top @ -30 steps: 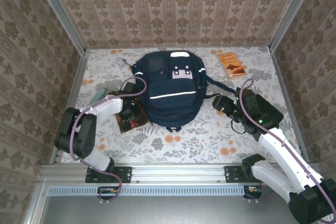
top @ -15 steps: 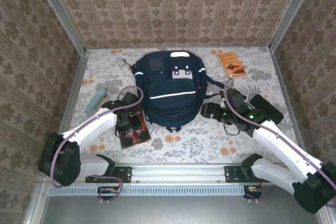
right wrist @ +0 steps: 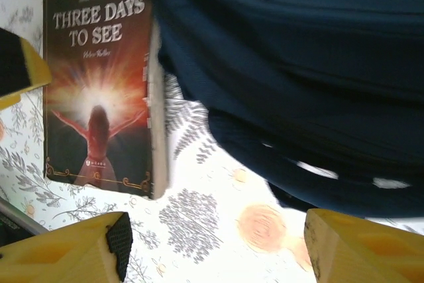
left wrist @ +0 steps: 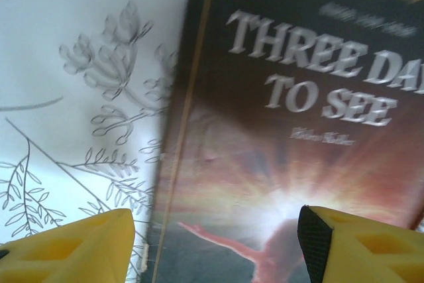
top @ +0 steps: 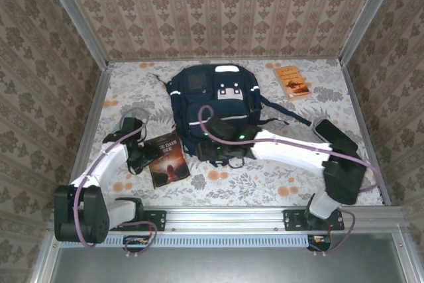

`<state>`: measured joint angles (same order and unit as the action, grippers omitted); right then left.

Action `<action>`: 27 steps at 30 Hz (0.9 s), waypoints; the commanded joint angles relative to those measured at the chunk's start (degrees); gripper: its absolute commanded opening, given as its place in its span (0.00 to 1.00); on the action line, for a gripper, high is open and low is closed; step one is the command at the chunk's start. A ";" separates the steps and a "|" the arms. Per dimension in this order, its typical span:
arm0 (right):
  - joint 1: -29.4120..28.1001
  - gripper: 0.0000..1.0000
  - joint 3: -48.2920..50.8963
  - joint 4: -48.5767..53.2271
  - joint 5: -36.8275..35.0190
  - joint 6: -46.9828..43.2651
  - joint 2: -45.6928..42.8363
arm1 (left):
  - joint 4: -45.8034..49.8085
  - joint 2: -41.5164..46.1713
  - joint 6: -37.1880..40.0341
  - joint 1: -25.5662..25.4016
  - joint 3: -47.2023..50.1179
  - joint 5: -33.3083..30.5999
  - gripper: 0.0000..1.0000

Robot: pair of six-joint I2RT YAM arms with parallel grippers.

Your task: Pack the student bag

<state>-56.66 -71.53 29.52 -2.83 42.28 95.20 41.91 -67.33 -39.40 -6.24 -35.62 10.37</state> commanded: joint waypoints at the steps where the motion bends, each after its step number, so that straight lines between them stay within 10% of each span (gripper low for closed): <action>1: -1.58 0.68 -5.64 3.34 -0.96 -0.65 5.77 | -3.38 0.29 0.11 1.37 2.48 4.13 0.69; 27: -4.51 0.48 -12.07 4.06 6.46 0.04 25.05 | -7.43 1.92 -2.96 0.30 9.25 6.15 0.64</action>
<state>-60.82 -84.42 31.90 2.70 41.95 118.24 36.71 -64.99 -40.95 -4.84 -28.51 13.28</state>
